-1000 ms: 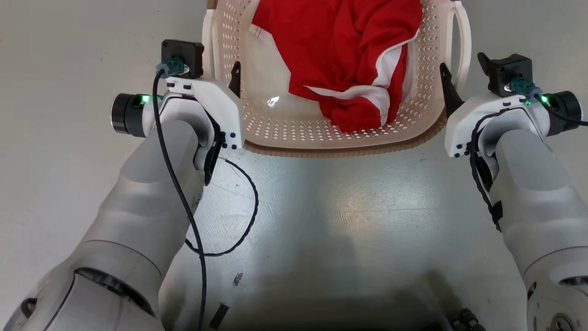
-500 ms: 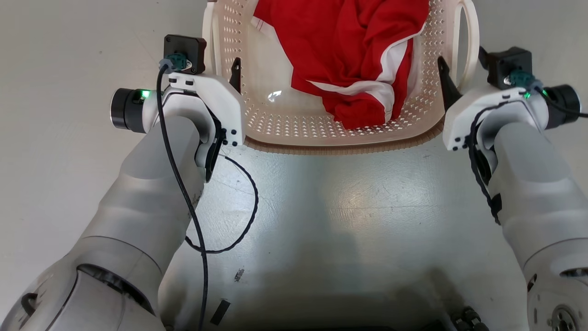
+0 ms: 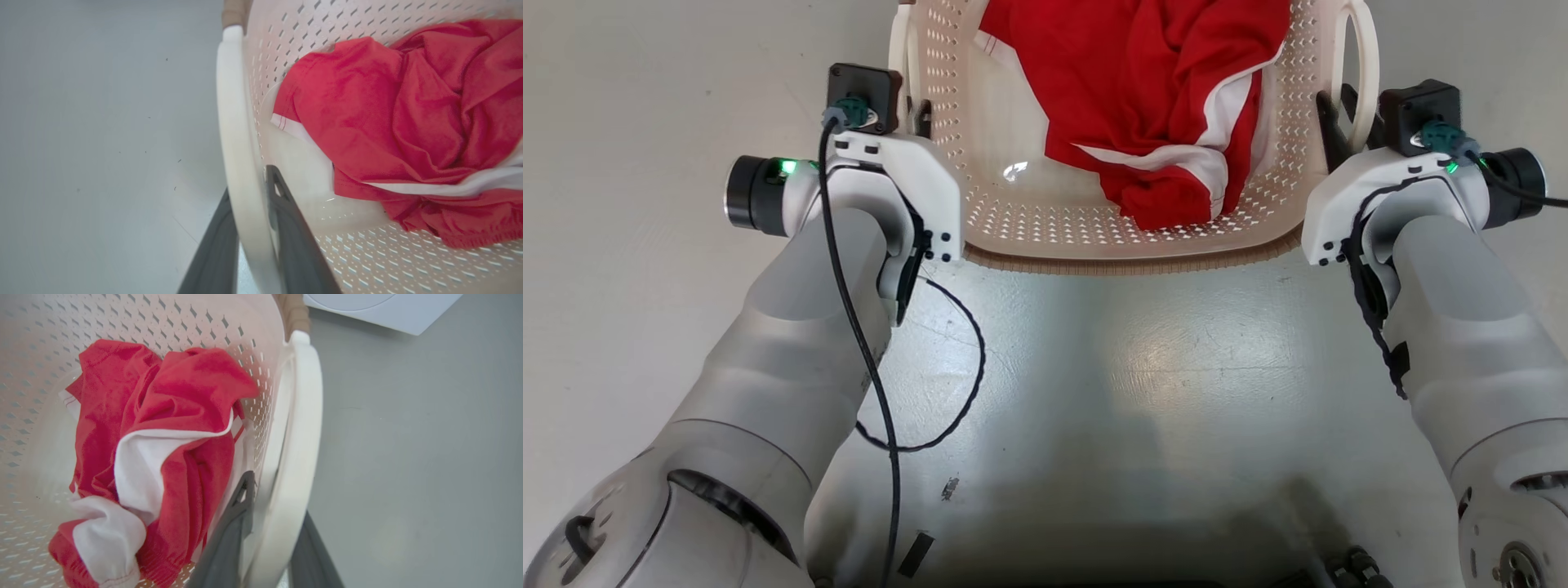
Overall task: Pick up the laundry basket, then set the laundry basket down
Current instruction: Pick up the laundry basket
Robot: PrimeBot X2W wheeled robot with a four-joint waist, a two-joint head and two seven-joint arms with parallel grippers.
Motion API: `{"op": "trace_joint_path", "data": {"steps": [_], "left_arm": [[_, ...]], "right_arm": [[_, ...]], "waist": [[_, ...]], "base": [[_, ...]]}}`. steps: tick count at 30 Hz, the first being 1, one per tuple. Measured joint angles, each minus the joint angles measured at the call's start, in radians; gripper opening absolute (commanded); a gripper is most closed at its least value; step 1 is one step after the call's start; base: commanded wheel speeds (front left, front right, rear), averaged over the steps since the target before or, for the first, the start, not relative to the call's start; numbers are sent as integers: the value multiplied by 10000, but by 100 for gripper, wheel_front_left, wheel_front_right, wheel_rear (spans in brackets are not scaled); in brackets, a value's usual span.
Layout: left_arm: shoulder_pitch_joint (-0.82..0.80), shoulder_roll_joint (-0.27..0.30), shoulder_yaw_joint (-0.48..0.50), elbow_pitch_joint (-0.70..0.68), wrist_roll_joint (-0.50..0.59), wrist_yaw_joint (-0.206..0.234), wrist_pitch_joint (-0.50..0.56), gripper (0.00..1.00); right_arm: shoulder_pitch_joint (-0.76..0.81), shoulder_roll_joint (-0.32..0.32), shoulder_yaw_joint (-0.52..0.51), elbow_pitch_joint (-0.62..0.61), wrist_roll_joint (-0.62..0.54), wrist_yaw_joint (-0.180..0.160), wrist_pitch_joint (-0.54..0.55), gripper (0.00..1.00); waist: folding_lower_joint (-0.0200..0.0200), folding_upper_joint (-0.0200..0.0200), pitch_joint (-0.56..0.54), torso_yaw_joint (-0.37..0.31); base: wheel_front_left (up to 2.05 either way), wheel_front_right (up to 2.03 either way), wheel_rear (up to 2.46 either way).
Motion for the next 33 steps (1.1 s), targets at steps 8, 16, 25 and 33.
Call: {"op": "trace_joint_path", "data": {"steps": [8,16,25,33], "left_arm": [[50,50,-395,-313,-370,368,59,0],[575,73,-828,-349,-901,522,155,0],[1950,25,-1241,38,-1561,479,589,0],[3467,46,-1787,330,-1768,334,1104,0]], "right_arm": [[17,-21,194,44,330,-12,0,0],[326,-23,571,355,604,-12,54,0],[1547,17,2871,566,2562,-12,775,0],[3141,10,5173,-105,4608,-19,1845,0]], "waist": [[0,0,-165,-46],[0,0,-750,14],[0,0,-2361,11],[-1,0,-4240,-116]], "base": [[0,0,0],[0,0,0],[0,0,0],[0,0,0]]}}
